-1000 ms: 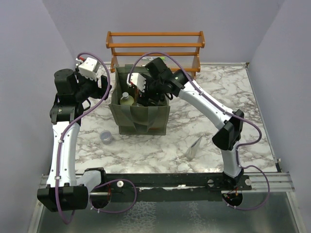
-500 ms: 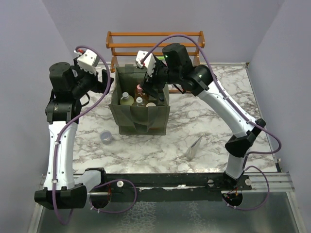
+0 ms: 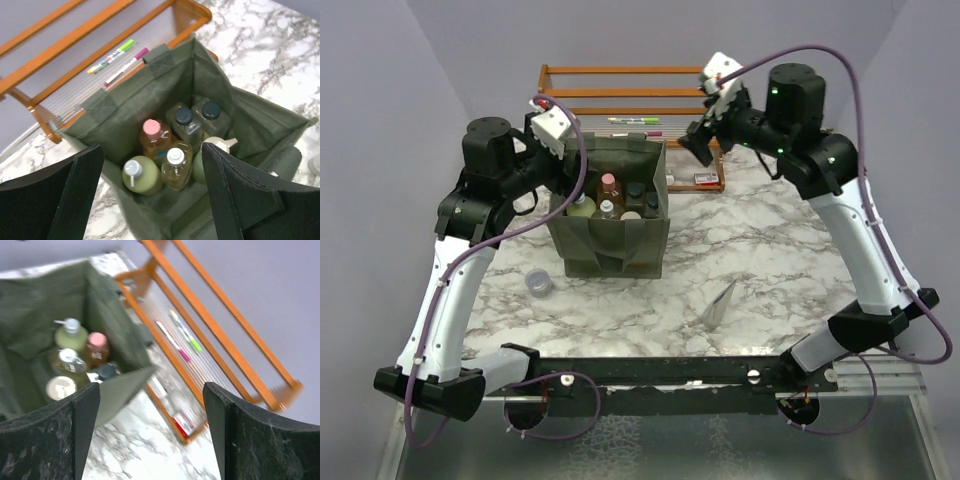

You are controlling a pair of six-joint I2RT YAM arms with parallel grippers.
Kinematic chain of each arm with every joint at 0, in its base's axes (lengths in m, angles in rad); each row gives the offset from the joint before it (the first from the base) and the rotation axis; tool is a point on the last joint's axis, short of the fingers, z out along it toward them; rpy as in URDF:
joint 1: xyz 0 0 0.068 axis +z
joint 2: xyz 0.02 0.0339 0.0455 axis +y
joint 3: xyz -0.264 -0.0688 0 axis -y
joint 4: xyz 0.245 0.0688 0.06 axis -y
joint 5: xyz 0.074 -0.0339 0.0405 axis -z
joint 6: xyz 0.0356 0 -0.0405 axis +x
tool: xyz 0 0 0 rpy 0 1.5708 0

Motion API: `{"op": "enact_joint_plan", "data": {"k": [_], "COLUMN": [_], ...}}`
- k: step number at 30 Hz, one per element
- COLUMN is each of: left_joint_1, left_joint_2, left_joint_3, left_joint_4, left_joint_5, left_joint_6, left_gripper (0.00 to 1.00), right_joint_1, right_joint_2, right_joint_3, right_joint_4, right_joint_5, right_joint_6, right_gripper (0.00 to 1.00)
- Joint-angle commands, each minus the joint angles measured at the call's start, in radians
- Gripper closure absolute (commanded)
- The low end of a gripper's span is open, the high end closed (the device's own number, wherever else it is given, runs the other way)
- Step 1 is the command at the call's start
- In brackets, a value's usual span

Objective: Place the personal care products into the canvas bag
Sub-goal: Place the care product in the canvas bag, then pick up the care product from the center of the board.

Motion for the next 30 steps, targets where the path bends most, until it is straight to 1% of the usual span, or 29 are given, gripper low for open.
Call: {"op": "enact_joint_plan", "data": {"k": [1,9,12,13,14,15,18,23,30], "left_joint_1": [-0.087,-0.269,-0.329,-0.346,-0.36,-0.375,-0.425,-0.523,-0.643], "left_joint_2": [0.036,0.131,0.157,0.164,0.172,0.179,0.204,0.246,0.299], "left_joint_3": [0.048,0.145,0.171,0.182,0.191,0.2,0.232,0.271,0.324], "left_joint_4": [-0.036,-0.115,-0.133,-0.139,-0.146,-0.15,-0.171,-0.196,-0.227], "left_joint_5": [-0.062,-0.131,-0.149,-0.142,-0.136,-0.132,-0.142,-0.198,-0.243], "left_joint_6": [0.047,0.124,0.148,0.153,0.155,0.157,0.173,0.218,0.242], "left_gripper": [0.18,0.17,0.17,0.17,0.16,0.16,0.15,0.13,0.09], "right_joint_1": [-0.191,-0.495,-0.604,-0.633,-0.655,-0.668,-0.7,-0.742,-0.763], "right_joint_2": [-0.099,-0.334,-0.431,-0.468,-0.496,-0.518,-0.553,-0.608,-0.652], "right_joint_3": [-0.113,-0.414,-0.571,-0.63,-0.683,-0.72,-0.796,-0.883,-0.941], "right_joint_4": [0.051,0.167,0.25,0.278,0.296,0.3,0.288,0.284,0.252], "right_joint_5": [-0.121,-0.186,-0.217,-0.233,-0.245,-0.252,-0.239,-0.202,-0.201], "right_joint_6": [0.046,0.1,0.149,0.164,0.168,0.165,0.144,0.133,0.115], "right_gripper": [0.17,0.16,0.16,0.14,0.09,0.06,0.0,0.0,0.0]}}
